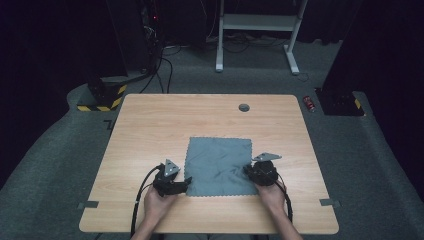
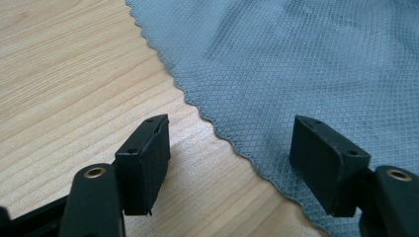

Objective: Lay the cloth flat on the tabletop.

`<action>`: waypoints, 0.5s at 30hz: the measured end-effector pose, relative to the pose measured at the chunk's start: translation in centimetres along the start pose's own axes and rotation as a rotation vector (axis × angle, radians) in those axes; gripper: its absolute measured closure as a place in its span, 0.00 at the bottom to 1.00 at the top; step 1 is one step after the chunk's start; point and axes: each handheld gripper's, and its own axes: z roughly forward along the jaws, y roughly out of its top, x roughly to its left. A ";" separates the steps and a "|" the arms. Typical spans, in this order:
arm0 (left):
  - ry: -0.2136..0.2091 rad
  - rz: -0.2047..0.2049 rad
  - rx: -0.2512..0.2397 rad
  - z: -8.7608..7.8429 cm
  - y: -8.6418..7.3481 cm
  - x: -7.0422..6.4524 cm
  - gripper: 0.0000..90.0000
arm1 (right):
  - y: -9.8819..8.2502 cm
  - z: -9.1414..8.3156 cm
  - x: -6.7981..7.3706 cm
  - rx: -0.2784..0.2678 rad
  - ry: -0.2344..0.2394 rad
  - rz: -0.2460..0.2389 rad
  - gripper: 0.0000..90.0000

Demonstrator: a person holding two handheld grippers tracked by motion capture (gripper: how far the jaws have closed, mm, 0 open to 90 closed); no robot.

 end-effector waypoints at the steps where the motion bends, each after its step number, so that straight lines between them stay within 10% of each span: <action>1: 0.000 0.000 0.000 0.0 0.0 0.0 0.36 | 0.0 0.0 -0.3 0.000 -0.002 0.008 0.90; 7: -0.017 0.009 -0.003 -0.2 -0.2 0.0 0.36 | 0.4 -0.5 -1.0 0.051 -0.059 -0.009 0.86; 15: -0.035 0.023 -0.002 -0.5 -0.4 0.0 0.36 | 3.0 0.5 -0.4 -0.024 -0.064 -0.018 0.80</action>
